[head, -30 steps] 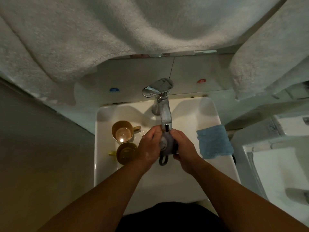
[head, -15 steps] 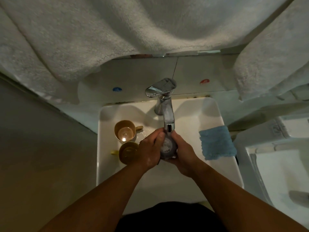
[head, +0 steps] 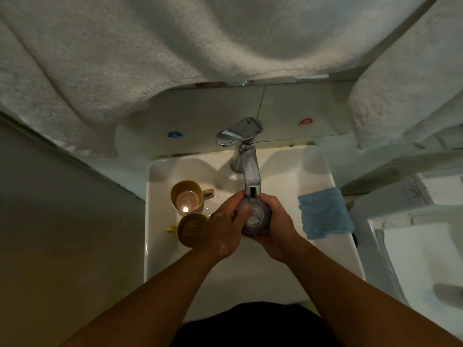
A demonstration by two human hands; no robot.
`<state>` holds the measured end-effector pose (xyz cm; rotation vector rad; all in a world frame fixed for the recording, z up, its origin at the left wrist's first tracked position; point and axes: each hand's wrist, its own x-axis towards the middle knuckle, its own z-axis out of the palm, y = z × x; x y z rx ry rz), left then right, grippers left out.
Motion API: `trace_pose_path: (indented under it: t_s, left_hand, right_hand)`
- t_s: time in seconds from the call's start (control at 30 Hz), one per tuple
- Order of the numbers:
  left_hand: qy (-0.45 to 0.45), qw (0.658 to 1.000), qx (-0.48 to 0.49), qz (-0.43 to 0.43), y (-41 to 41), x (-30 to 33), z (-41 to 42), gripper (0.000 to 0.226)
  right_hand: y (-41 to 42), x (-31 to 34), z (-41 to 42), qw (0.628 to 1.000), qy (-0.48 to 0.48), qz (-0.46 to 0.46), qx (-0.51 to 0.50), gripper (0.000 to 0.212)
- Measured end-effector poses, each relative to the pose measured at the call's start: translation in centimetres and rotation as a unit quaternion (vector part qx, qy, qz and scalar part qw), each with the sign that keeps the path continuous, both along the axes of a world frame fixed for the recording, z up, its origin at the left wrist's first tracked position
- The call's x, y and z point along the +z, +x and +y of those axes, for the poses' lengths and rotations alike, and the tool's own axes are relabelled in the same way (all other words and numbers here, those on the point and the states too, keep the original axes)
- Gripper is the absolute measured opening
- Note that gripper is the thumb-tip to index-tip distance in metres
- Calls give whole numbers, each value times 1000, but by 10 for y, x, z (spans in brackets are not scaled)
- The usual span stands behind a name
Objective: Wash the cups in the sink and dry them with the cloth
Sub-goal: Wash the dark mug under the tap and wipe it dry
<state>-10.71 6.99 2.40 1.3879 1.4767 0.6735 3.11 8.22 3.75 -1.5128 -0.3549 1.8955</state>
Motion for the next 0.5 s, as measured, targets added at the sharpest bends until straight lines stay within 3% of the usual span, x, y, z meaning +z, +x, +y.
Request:
trace_pose_path:
  t_s: [0.13,0.23,0.3,0.4,0.5]
  left_hand:
    - [-4,998,-65,-15,-16,-13,0,82]
    - [13,995,-101,1,-24,-16,-3,95]
    - [7,995,-99,-16,-24,-11,-8,92]
    - [-78,994,11,-78,-15,-3,-17,68]
    - [-135,984,55,-104,0,-1,-22,44]
  right_hand:
    - [4,0,3,998,-30,55,23,52]
    - [10,-2,2,996,-49,60,51,46]
    - [15,-3,0,995,-41,66,61,48]
    - [22,-10,-2,996,32,57,66,61]
    - [13,-16,-5,993,88,-46,60,46]
